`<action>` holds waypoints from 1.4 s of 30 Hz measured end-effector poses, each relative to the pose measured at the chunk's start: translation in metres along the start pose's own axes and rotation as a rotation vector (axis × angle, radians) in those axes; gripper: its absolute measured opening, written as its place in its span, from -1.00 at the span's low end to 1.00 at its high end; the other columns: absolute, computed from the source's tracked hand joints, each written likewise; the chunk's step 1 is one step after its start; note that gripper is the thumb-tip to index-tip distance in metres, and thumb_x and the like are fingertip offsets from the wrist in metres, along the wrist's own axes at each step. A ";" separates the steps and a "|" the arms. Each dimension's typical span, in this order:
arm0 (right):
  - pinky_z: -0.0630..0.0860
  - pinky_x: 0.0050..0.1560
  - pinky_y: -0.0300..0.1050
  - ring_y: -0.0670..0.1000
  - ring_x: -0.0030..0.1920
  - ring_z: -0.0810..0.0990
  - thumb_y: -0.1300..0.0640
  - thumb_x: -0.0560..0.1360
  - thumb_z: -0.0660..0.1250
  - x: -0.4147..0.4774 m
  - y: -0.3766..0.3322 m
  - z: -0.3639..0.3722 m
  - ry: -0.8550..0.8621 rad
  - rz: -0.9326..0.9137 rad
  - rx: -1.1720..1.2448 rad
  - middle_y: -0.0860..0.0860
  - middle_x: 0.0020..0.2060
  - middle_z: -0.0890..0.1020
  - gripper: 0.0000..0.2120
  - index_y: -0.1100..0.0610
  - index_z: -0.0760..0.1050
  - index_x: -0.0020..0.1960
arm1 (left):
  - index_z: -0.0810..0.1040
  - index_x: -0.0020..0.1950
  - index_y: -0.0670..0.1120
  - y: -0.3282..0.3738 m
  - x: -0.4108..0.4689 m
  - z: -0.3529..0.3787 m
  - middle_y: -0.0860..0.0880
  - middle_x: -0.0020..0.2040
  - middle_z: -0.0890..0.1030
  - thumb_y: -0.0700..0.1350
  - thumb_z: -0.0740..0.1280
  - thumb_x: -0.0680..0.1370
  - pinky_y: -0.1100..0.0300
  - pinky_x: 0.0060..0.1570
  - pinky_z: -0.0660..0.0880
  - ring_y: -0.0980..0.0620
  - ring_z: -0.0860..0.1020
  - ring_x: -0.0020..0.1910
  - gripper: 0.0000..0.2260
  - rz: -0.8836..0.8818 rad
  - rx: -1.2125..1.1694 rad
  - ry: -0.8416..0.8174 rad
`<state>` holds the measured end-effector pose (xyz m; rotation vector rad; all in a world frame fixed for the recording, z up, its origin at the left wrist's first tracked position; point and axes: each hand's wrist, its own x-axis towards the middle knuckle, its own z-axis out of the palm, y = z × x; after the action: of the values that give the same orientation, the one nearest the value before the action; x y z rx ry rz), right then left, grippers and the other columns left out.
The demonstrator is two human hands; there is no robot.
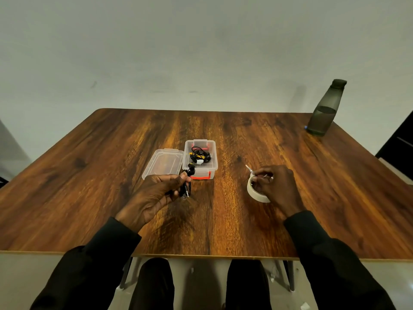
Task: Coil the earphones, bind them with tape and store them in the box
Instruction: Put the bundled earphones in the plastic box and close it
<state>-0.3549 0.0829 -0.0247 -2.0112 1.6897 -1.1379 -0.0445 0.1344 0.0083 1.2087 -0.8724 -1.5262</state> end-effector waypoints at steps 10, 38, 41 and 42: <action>0.58 -0.06 -0.30 -0.22 -0.12 0.62 0.06 0.55 0.45 -0.025 -0.022 0.048 -0.283 -0.106 -0.085 -0.09 -0.07 0.72 -0.88 0.05 0.71 0.04 | 0.79 -0.16 -0.15 -0.007 -0.003 0.011 -0.12 -0.10 0.74 -0.08 0.48 0.38 0.41 -0.37 0.51 0.03 0.53 -0.14 -0.84 0.026 0.011 -0.014; 0.59 0.11 -0.24 0.00 0.13 0.66 0.20 0.45 0.50 -0.046 -0.072 0.024 0.132 -0.269 0.498 0.09 0.05 0.68 -0.76 0.23 0.67 0.09 | 0.75 -0.03 -0.23 -0.009 0.005 0.014 -0.10 -0.15 0.70 -0.08 0.51 0.38 0.39 -0.38 0.50 0.15 0.44 -0.32 -0.73 0.013 -0.088 0.043; 0.61 0.13 -0.18 0.01 0.14 0.65 0.29 0.44 0.52 -0.051 -0.076 0.027 0.143 -0.353 0.427 0.09 0.07 0.68 -0.76 0.26 0.67 0.10 | 0.75 -0.05 -0.22 -0.008 0.004 0.015 -0.10 -0.20 0.70 -0.11 0.51 0.39 0.40 -0.39 0.50 0.14 0.43 -0.33 -0.78 0.007 -0.092 0.073; 0.61 0.13 -0.14 0.01 0.14 0.65 0.28 0.45 0.52 -0.052 -0.076 0.028 0.148 -0.379 0.410 0.08 0.07 0.68 -0.77 0.25 0.67 0.10 | 0.74 -0.05 -0.23 -0.007 0.003 0.016 -0.09 -0.24 0.69 -0.12 0.51 0.40 0.39 -0.40 0.50 0.13 0.44 -0.33 -0.79 0.003 -0.093 0.081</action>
<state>-0.2815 0.1442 -0.0133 -2.0582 1.0326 -1.6375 -0.0619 0.1328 0.0045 1.1926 -0.7418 -1.4883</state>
